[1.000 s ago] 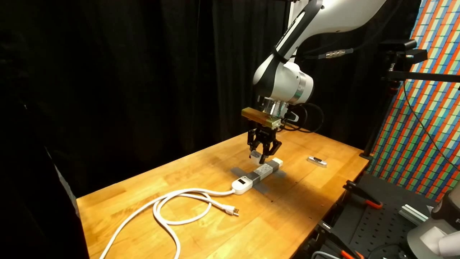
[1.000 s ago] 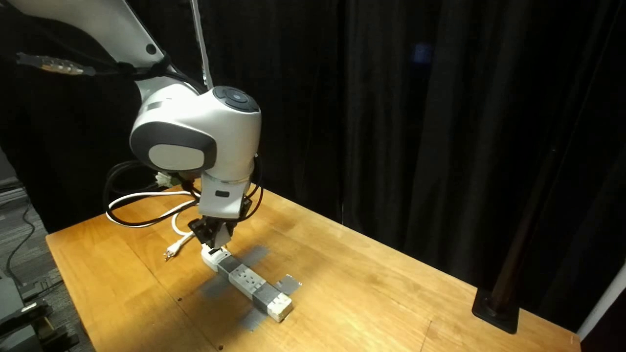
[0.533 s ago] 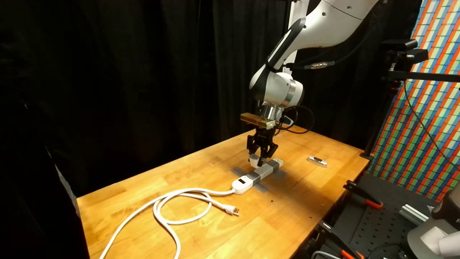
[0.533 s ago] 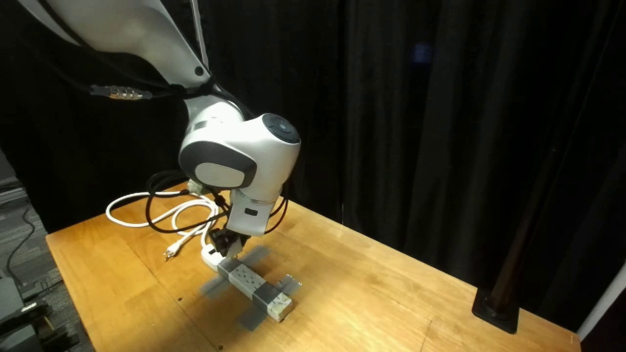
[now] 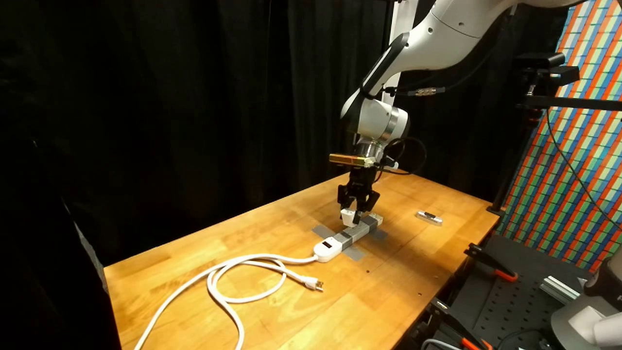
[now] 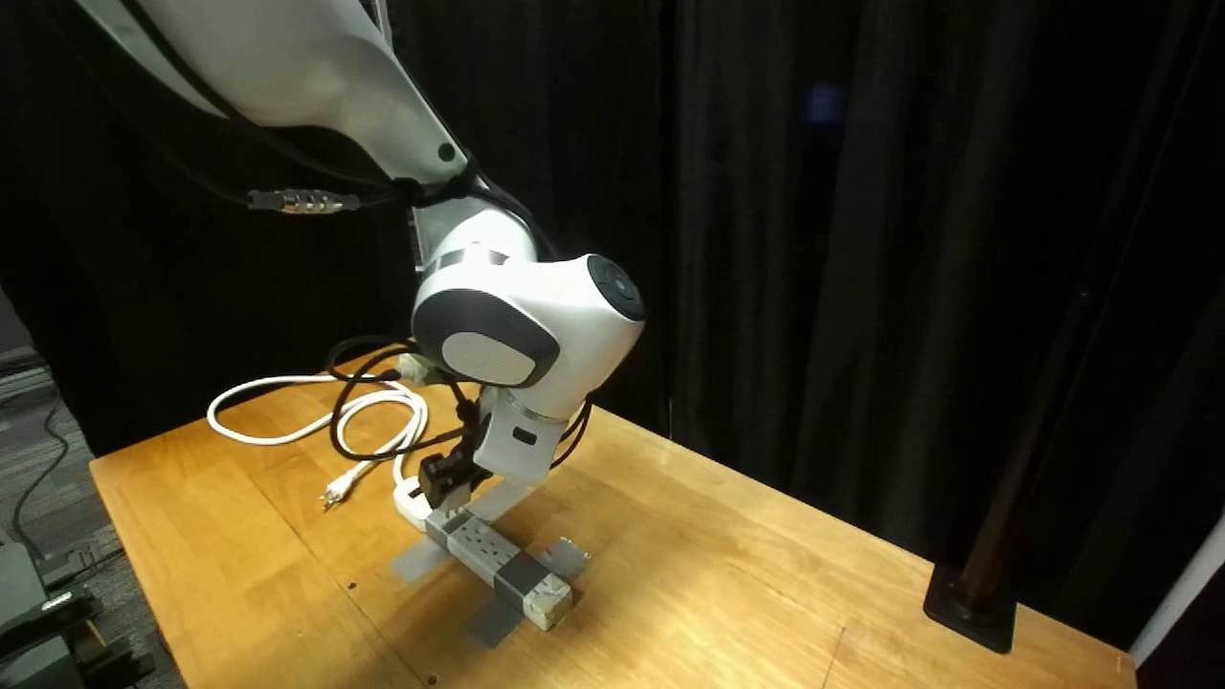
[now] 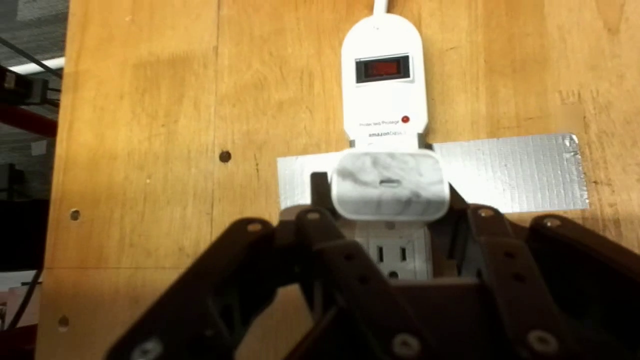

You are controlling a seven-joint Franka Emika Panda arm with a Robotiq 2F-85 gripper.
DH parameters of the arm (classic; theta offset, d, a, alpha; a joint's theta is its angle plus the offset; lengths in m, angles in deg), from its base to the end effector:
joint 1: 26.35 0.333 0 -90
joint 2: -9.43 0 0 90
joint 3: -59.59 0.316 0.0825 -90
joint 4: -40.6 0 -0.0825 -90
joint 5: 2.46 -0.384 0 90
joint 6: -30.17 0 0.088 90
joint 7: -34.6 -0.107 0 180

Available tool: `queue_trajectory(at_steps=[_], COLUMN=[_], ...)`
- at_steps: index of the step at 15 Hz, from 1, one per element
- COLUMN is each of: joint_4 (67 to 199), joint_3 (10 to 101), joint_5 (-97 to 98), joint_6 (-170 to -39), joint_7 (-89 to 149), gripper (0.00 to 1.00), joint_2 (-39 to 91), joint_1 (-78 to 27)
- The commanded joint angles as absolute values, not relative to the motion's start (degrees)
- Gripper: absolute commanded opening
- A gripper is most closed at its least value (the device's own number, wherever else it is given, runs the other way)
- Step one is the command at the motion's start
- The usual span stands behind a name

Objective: Pick up the charger head from the table and put it on the adapter

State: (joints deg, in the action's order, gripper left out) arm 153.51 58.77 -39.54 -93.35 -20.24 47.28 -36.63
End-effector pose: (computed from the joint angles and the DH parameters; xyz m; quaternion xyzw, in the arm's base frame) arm 0.5492 -0.0831 0.1055 -0.6475 0.6973 0.2855 0.1138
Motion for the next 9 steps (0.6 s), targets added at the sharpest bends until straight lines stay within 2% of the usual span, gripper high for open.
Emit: queue_trajectory(at_steps=[1,9], joint_4=[150.12,148.07], joint_3=[57.52,56.62], joint_5=[-42.02,-49.81], joint_6=[-87.73,-89.9], joint_7=[-17.59,-10.84], gripper=[0.23,0.23], joint_2=[48.85,52.88], joint_1=[-37.43,-37.92])
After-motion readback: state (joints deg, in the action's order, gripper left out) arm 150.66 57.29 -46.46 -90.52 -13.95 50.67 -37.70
